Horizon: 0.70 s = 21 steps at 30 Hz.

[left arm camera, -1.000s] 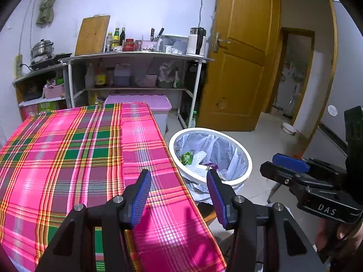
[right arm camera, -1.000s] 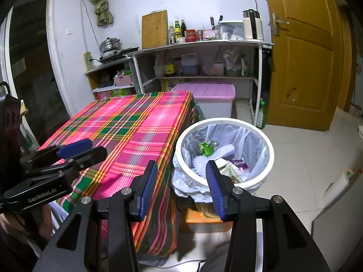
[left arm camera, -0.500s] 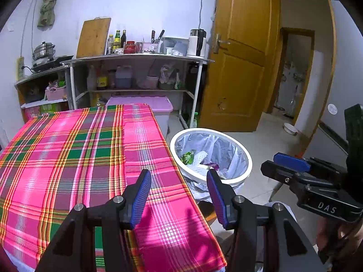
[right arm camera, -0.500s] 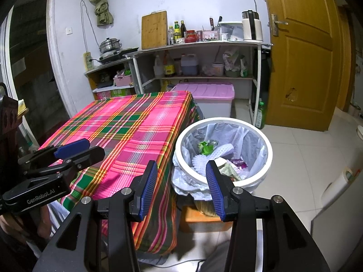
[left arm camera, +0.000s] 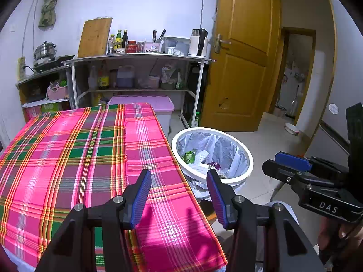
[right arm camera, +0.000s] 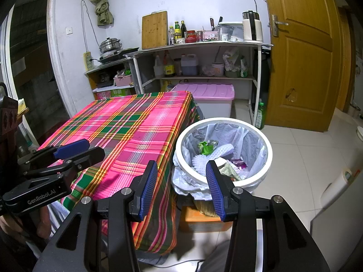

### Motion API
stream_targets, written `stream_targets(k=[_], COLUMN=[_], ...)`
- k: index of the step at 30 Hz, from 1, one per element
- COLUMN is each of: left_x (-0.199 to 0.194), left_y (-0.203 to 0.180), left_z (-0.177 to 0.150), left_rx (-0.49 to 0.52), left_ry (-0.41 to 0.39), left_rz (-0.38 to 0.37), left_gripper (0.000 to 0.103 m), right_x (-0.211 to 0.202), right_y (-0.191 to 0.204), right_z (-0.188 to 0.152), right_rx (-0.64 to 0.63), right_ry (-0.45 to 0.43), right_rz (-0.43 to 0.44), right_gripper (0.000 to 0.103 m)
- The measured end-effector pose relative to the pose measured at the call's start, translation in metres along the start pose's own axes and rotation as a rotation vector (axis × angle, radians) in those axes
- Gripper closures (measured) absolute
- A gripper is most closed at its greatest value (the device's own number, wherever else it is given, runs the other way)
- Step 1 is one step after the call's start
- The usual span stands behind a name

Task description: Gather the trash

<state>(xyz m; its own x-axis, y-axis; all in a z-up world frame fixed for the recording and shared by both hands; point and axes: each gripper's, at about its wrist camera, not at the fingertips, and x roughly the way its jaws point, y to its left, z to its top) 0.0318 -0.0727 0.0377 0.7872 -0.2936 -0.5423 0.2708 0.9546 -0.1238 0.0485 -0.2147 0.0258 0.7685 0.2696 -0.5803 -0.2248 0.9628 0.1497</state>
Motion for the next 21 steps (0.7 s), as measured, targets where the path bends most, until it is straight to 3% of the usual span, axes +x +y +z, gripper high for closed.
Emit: stream_targets(k=[21], left_x=[-0.0012], left_y=[0.0032], left_z=[-0.0027], left_rx=[0.001], left_ry=[0.000], left_rz=[0.012], left_gripper=[0.052], right_x=[-0.0017], right_y=[-0.0005], right_z=[-0.0008], right_rx=[-0.001], right_ry=[0.003], right_rz=[0.000], right_gripper=[0.057])
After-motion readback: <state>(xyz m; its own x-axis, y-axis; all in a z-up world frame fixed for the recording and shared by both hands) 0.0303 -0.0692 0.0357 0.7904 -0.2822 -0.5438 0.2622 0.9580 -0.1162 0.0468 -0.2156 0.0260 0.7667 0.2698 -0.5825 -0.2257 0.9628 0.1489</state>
